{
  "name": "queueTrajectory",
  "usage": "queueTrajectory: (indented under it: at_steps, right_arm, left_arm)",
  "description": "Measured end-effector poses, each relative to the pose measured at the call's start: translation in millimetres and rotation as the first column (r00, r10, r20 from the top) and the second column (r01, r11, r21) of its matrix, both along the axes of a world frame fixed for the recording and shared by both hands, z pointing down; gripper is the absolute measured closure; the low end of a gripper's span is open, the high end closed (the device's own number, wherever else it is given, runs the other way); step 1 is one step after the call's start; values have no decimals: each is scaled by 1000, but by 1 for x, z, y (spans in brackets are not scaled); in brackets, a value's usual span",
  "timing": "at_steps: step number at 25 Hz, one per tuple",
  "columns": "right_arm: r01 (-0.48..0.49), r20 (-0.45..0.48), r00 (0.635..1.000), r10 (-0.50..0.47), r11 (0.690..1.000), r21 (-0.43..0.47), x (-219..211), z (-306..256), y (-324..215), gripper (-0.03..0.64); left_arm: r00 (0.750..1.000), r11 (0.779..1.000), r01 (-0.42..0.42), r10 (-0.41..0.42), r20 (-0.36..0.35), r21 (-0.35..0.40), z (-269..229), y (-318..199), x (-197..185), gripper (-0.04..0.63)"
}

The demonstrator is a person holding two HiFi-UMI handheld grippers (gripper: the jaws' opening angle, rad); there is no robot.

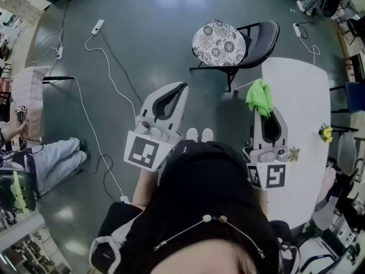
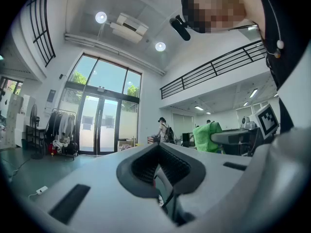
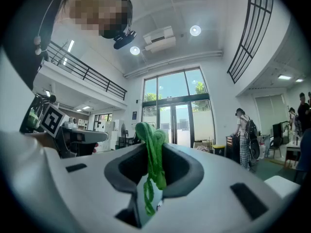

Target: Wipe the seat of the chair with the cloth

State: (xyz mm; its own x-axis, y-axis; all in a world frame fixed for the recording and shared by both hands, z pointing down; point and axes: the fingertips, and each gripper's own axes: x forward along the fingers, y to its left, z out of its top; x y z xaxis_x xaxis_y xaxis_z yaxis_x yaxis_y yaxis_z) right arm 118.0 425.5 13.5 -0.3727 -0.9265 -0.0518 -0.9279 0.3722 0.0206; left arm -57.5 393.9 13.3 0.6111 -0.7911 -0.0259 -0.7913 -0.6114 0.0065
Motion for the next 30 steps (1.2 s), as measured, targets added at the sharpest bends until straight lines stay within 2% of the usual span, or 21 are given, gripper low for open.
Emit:
queueTrajectory:
  at_steps: [9, 15, 22, 26, 30]
  right_arm:
    - [10, -23, 1000, -10, 1000, 2, -15, -2, 2, 535]
    - [-11, -85, 996, 8, 1000, -28, -22, 6, 11, 534]
    - [-16, -76, 997, 13, 999, -39, -35, 12, 18, 534]
    - [9, -42, 999, -10, 999, -33, -51, 10, 9, 534]
    - [15, -41, 999, -17, 999, -49, -46, 22, -9, 534]
  left_arm:
    - [1000, 1000, 1, -1, -4, -11, 2, 1, -11, 591]
    - [1000, 999, -24, 23, -16, -26, 8, 5, -13, 591]
    - [999, 997, -43, 41, -26, -65, 27, 9, -25, 591]
    - [999, 996, -30, 27, -31, -84, 34, 0, -37, 591]
    - [1000, 996, -7, 7, -9, -93, 40, -12, -36, 591]
